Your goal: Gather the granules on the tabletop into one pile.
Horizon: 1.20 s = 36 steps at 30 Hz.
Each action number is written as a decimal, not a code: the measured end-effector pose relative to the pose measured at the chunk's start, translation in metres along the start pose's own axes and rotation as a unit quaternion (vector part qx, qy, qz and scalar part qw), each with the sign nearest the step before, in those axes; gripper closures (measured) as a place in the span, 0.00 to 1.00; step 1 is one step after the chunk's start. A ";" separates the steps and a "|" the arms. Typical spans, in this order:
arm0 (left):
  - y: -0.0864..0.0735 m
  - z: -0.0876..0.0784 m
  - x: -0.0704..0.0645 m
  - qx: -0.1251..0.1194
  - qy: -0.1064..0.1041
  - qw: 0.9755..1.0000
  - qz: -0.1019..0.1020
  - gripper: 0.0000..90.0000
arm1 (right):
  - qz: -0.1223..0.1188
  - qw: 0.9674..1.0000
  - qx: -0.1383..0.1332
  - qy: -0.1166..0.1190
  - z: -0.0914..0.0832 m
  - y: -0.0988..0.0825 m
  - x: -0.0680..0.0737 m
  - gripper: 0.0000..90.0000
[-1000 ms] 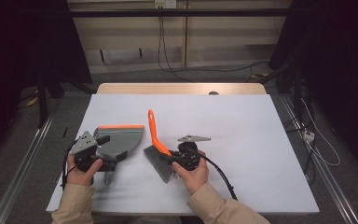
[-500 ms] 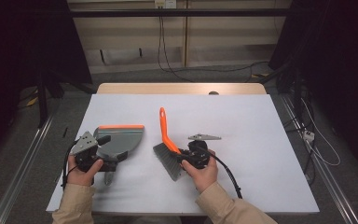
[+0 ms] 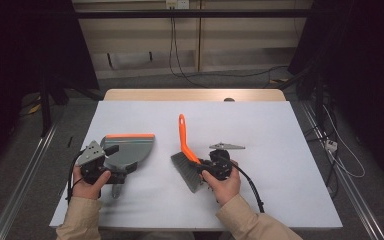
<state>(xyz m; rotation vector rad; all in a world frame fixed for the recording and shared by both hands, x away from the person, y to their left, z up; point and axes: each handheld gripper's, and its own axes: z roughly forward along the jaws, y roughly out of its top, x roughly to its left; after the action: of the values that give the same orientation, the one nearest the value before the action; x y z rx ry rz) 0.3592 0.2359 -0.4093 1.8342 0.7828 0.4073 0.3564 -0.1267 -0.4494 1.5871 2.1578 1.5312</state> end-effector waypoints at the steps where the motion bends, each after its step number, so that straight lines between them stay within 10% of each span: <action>1: 0.000 0.000 0.000 0.000 0.000 1.000 0.000 0.06 | 0.001 1.000 0.000 -0.001 -0.001 0.000 0.000 0.78; 24: 0.001 0.001 -0.001 0.001 0.000 1.000 0.005 0.06 | 0.016 1.000 -0.006 -0.015 -0.017 -0.003 -0.015 0.78; 36: 0.000 0.003 -0.002 0.003 -0.001 1.000 0.002 0.06 | 0.043 0.998 -0.034 0.035 -0.019 0.009 -0.009 0.79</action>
<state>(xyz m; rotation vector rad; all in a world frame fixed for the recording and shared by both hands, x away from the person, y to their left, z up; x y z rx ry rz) 0.3600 0.2328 -0.4099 1.8411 0.7807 0.4069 0.3565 -0.1457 -0.4376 1.6487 2.0726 1.6911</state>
